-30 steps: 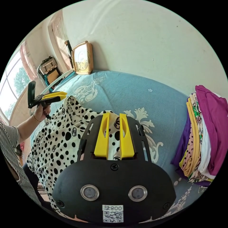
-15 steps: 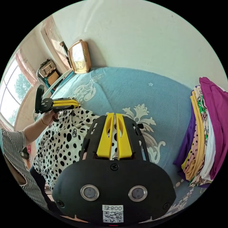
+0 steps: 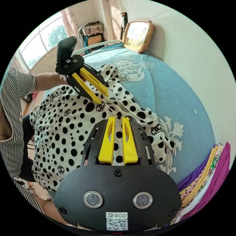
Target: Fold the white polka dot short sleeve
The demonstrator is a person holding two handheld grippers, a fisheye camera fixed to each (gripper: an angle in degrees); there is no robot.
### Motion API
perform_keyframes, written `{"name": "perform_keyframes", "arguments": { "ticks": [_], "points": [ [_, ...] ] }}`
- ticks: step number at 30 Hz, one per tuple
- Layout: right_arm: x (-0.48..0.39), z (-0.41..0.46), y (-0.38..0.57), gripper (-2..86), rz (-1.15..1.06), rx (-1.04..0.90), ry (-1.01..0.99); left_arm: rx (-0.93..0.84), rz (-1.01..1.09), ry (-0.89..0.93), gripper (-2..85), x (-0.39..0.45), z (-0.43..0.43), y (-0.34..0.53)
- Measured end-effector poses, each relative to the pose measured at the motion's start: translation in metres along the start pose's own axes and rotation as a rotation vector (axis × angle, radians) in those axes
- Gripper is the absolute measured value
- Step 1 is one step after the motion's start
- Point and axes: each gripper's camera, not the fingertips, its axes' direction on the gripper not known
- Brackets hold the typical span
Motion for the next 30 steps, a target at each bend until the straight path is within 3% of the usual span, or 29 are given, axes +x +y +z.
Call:
{"name": "perform_keyframes", "arguments": {
  "ticks": [7,10,13,22,26,30],
  "points": [
    [-0.028,0.025,-0.025,6.3,-0.213,-0.122,0.194,0.101,0.021,0.085,7.7,-0.01,-0.002,-0.002],
    [-0.027,0.034,-0.036,3.9,-0.245,-0.138,0.185,0.057,0.044,0.067,7.6,-0.013,0.015,-0.014],
    [-0.019,0.037,-0.045,1.4,-0.24,-0.149,0.134,-0.026,0.031,0.054,5.4,-0.023,0.035,-0.025],
    [0.004,0.016,-0.066,0.1,-0.267,-0.173,-0.053,0.128,-0.061,0.36,4.3,-0.079,0.026,-0.018],
    [0.03,0.025,-0.084,0.2,-0.213,-0.241,-0.235,0.123,-0.051,0.375,8.2,-0.092,0.034,-0.029],
    [0.047,0.033,-0.098,0.1,-0.182,-0.246,-0.283,0.028,0.004,0.322,7.6,-0.093,0.05,-0.047]
  ]
}}
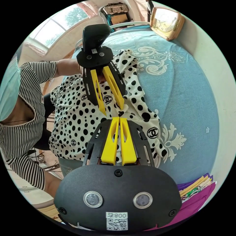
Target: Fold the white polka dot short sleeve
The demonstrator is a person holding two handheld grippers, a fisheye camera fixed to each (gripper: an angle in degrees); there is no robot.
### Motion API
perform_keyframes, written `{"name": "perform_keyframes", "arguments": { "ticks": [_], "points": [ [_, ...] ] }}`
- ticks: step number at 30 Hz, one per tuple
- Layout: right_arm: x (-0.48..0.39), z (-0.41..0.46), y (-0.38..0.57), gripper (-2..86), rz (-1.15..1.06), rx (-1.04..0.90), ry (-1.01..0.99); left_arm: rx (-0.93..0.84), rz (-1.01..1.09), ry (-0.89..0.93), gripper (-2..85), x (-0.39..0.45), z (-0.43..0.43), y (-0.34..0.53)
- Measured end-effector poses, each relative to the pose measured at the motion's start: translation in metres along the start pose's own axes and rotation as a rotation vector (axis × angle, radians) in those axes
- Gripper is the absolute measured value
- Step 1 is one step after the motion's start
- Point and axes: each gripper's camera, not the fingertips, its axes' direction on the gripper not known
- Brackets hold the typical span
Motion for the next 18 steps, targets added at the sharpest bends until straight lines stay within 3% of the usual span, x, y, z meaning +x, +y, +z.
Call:
{"name": "perform_keyframes", "arguments": {
  "ticks": [3,10,18],
  "points": [
    [0.008,0.0,-0.006,0.1,0.007,0.006,-0.033,-0.03,-0.009,-0.024,2.9,-0.007,0.003,-0.004],
    [0.015,-0.011,-0.002,-0.1,0.098,0.173,0.113,0.085,-0.153,0.265,0.9,-0.063,-0.01,0.006],
    [-0.002,0.018,0.002,1.5,0.126,0.191,0.185,0.092,-0.237,0.314,0.7,-0.094,-0.013,0.016]
  ]
}}
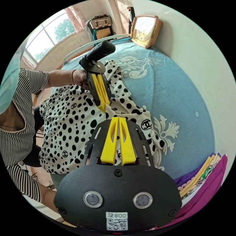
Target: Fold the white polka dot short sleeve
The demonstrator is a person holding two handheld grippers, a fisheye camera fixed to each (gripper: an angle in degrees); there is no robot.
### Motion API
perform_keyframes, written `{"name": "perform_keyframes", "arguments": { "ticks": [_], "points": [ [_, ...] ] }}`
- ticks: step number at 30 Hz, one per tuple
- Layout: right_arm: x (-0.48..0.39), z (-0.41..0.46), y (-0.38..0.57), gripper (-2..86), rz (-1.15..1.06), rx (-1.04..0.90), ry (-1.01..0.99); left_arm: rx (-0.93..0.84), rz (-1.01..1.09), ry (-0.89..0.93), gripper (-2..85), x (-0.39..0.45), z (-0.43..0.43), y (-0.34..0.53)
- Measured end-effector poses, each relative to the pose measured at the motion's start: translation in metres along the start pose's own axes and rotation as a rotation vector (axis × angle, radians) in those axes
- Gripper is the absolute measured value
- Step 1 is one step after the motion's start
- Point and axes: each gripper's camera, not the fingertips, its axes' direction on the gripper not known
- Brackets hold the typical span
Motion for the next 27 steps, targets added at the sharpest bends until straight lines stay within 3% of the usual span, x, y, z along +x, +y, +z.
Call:
{"name": "perform_keyframes", "arguments": {
  "ticks": [8,14,27],
  "points": [
    [-0.031,-0.002,-0.03,7.9,-0.254,-0.03,0.169,-0.01,0.033,-0.016,0.7,-0.004,-0.006,-0.006],
    [-0.032,0.027,-0.055,6.4,-0.401,-0.261,0.082,-0.023,0.048,-0.033,0.7,-0.005,-0.007,-0.007],
    [-0.025,0.029,-0.089,0.0,-0.442,-0.469,0.03,-0.011,0.04,-0.029,0.8,-0.003,-0.018,-0.007]
  ]
}}
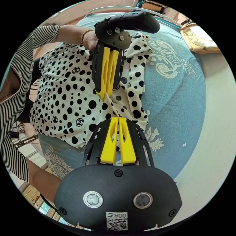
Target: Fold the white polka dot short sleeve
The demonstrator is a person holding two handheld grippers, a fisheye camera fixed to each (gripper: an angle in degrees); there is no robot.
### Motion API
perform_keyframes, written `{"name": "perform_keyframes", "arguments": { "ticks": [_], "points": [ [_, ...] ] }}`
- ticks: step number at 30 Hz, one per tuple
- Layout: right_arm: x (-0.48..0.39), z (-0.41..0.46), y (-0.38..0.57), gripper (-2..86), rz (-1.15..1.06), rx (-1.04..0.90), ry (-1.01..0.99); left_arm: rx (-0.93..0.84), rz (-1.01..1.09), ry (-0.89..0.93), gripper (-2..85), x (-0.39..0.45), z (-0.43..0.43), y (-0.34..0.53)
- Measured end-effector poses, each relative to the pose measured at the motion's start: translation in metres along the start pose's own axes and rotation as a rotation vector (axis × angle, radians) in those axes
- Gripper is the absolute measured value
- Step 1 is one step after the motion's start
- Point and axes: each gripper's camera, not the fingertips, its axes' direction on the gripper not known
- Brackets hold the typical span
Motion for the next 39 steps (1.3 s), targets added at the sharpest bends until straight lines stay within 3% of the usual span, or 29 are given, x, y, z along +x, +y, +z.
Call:
{"name": "perform_keyframes", "arguments": {
  "ticks": [16,21,30,35,37,39],
  "points": [
    [0.02,-0.006,0.015,1.8,0.185,0.014,-0.048,0.024,-0.112,-0.116,0.8,0.008,-0.016,0.01],
    [0.01,-0.023,0.076,5.1,0.378,0.259,-0.051,0.02,-0.118,-0.135,0.8,0.017,-0.018,0.01],
    [-0.057,-0.015,0.167,0.4,0.723,0.659,0.037,0.019,-0.132,-0.128,0.8,0.033,-0.025,0.013],
    [-0.073,-0.035,0.219,0.6,0.757,0.978,0.022,0.02,-0.134,-0.12,0.8,0.043,-0.029,0.014],
    [-0.08,-0.034,0.22,0.4,0.691,0.957,0.002,0.026,-0.14,-0.113,0.8,0.049,-0.031,0.016],
    [-0.081,-0.022,0.208,0.2,0.703,0.787,0.004,0.029,-0.143,-0.113,0.9,0.054,-0.032,0.017]
  ]
}}
